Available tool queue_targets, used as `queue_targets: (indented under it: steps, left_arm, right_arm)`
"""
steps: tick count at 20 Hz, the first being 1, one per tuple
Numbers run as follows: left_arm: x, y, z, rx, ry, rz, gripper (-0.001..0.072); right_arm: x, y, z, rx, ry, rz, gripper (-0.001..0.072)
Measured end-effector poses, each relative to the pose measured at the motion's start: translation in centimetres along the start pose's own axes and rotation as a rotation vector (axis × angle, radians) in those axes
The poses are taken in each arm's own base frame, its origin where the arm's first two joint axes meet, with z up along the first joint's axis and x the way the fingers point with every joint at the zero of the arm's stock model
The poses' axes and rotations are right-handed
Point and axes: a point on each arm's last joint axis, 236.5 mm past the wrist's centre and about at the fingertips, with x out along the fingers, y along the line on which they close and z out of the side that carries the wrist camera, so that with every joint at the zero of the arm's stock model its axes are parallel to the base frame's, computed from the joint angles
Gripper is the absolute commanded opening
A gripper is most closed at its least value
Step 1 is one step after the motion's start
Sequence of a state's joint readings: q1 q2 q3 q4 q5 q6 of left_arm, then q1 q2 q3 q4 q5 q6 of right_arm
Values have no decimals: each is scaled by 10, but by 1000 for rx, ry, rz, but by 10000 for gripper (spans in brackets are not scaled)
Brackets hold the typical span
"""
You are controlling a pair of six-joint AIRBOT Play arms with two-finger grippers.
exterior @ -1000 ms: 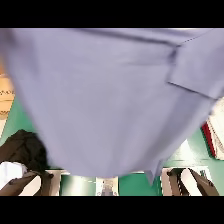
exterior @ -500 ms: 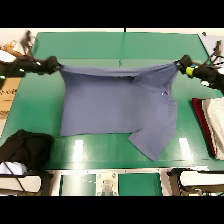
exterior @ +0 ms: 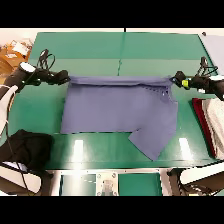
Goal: Fold the shirts.
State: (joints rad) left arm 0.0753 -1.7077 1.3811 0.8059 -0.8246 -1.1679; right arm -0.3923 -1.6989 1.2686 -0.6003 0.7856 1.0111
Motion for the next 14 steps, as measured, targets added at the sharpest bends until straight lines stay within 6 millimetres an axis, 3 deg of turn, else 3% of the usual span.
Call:
queue_targets:
  steps: [5,14]
  left_arm:
    - [2,12,-26,18,107,48,20]
    - [14,14,-78,-27,305,91,20]
  right_arm:
    - [1,-25,-44,18,125,-27,16]
    - [1,-32,-58,23,163,-35,18]
